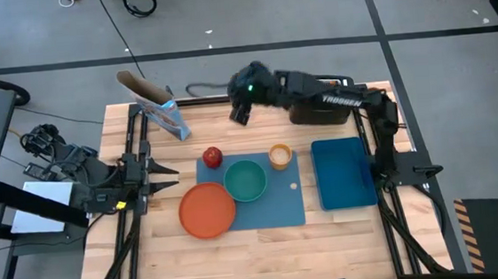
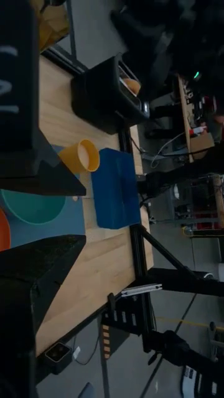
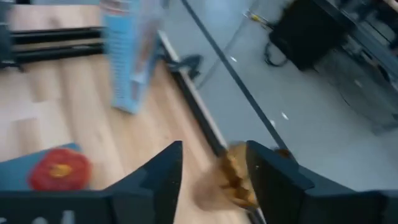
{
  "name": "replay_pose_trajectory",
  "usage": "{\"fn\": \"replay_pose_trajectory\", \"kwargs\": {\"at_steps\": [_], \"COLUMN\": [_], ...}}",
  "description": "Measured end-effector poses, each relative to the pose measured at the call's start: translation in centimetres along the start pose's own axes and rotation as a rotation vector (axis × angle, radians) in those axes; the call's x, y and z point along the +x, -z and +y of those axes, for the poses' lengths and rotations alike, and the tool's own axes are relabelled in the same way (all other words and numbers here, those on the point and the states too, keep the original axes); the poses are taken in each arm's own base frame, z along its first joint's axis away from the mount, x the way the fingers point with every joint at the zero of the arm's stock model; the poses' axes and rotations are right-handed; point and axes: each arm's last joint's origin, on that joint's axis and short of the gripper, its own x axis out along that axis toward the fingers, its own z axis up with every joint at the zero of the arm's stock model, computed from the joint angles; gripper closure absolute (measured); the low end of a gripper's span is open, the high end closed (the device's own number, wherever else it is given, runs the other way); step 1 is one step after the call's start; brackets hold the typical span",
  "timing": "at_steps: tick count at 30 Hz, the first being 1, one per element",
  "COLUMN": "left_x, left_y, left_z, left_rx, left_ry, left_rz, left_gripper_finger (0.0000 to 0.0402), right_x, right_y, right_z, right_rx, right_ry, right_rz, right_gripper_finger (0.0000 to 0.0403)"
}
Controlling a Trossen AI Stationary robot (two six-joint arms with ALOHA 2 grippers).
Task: Arrange a breakfast setting
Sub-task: Put the black spoon on the blue mat
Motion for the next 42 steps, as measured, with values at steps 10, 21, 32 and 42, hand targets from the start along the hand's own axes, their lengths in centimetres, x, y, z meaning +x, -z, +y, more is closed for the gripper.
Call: {"fn": "replay_pose_trajectory", "kwargs": {"at_steps": [10, 21, 32, 42], "left_x": [0.4, 1.7, 2.7, 2.8], "left_y": [0.3, 0.9, 1.2, 1.0], "left_z": [-0.4, -1.5, -2.0, -2.1], "left_rx": [-0.077, -0.082, -0.054, -0.061], "left_ry": [0.015, 0.014, 0.000, -0.010], "left_rz": [0.031, 0.103, 0.136, 0.121], "left_gripper_finger": [0.0283, 0.0283, 0.0283, 0.0283], "right_x": [4.1, 10.1, 11.1, 12.6], "right_y": [3.0, 8.3, 9.8, 12.8], "right_z": [-8.7, -10.6, -11.9, -11.6], "right_rx": [-0.035, -0.023, 0.033, 0.114], "right_ry": [-0.055, -0.044, -0.077, -0.136], "right_rz": [0.077, -0.080, -0.147, -0.209], "right_gripper_finger": [0.0155, 0.0171, 0.0179, 0.0245]}}
